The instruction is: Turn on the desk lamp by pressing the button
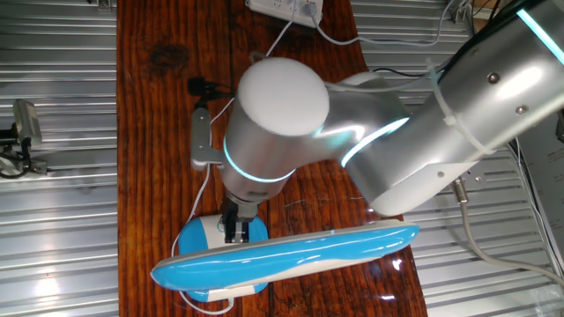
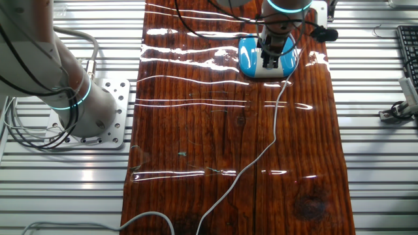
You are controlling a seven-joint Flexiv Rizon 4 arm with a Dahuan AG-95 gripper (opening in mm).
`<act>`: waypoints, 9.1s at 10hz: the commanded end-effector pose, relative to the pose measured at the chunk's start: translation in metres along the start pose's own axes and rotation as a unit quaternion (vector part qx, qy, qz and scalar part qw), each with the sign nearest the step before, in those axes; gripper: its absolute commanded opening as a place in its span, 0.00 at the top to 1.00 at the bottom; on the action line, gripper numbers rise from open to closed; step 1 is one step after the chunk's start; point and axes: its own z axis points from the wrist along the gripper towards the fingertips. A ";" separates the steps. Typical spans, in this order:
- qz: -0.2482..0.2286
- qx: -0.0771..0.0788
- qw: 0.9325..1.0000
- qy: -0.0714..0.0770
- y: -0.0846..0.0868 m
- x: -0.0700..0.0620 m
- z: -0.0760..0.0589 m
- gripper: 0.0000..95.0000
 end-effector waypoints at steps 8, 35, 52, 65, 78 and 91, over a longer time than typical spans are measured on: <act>-0.002 0.001 1.000 -0.007 -0.002 0.001 0.035 1.00; -0.017 0.003 1.000 -0.022 -0.004 0.006 0.043 1.00; -0.028 0.014 0.999 0.039 -0.011 -0.007 0.020 1.00; -0.028 0.011 0.996 0.088 -0.011 -0.019 -0.001 1.00; -0.095 0.033 0.992 0.082 -0.012 -0.027 -0.005 1.00; -0.135 -0.014 0.986 0.095 -0.010 -0.031 -0.006 1.00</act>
